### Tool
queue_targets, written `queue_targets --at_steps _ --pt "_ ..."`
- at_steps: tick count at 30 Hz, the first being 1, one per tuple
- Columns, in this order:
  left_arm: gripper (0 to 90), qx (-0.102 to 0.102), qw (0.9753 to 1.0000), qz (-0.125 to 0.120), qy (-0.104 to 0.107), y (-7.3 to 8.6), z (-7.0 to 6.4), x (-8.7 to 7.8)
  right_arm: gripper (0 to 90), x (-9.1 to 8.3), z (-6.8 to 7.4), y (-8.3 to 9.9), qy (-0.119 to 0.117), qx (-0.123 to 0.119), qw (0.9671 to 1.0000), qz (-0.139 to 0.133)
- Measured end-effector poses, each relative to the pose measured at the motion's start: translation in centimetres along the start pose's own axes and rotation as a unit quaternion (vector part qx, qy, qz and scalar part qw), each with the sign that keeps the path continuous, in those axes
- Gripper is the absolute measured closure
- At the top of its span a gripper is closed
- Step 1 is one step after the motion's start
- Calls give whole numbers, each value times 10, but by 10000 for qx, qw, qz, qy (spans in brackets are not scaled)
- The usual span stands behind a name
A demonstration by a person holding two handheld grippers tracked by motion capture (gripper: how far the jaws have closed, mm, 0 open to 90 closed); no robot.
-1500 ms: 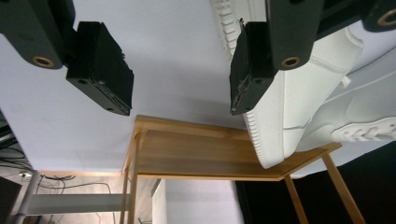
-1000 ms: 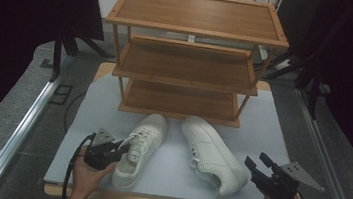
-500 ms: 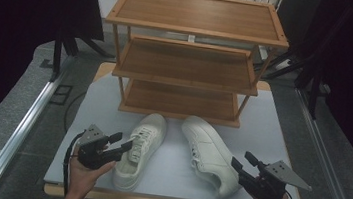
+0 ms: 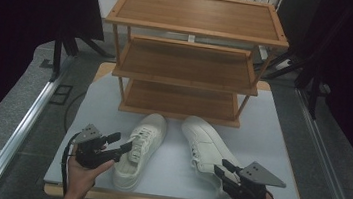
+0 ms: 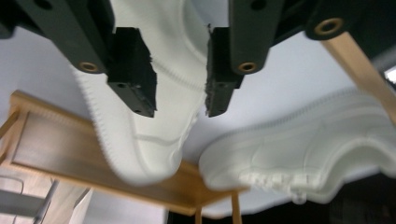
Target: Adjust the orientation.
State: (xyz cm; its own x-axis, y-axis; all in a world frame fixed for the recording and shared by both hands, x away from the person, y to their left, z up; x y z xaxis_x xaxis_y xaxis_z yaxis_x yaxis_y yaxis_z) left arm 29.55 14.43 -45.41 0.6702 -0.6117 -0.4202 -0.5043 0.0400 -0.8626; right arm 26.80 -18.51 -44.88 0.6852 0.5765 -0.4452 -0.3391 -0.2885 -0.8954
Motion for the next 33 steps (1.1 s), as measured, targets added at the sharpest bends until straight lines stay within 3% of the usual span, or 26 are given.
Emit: queue_targets --at_steps 5,8,15,22,30,31,32,33 --pt "398 10 10000 70 56 0 -1 4 782 5 12 5 -89 -141 9996 215" --pt "397 -83 9998 125 99 2 -1 6 847 13 17 11 -105 -241 9988 412" --pt "397 -172 9996 211 102 7 2 9 862 24 18 21 38 -418 9961 776" --pt "397 -228 9993 273 103 11 3 7 882 25 7 25 -39 -46 9970 772" --pt "396 -279 9991 315 68 13 5 7 883 15 -17 22 222 124 9981 556" --pt "397 -297 9990 317 70 14 6 7 869 14 -29 26 463 173 9974 515" --pt "397 -316 9990 322 78 14 6 8 869 14 -29 26 463 173 9974 515" --pt "396 -319 9989 329 93 14 5 8 870 11 -36 23 257 550 9979 231"
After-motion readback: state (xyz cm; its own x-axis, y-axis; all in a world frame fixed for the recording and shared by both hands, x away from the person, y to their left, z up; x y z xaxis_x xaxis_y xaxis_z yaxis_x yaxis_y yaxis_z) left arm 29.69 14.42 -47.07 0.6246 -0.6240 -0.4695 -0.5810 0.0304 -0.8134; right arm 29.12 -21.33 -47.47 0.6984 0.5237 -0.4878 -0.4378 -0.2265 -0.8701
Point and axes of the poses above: each handheld gripper's, and its own axes: x roughly forward along the jaws, y roughly out of its underside, z roughly to its left, the point moved 8 cm from there along x, roughly forward along the jaws, and after that the axes turned 1 degree about -z, right-handed, at the moved point
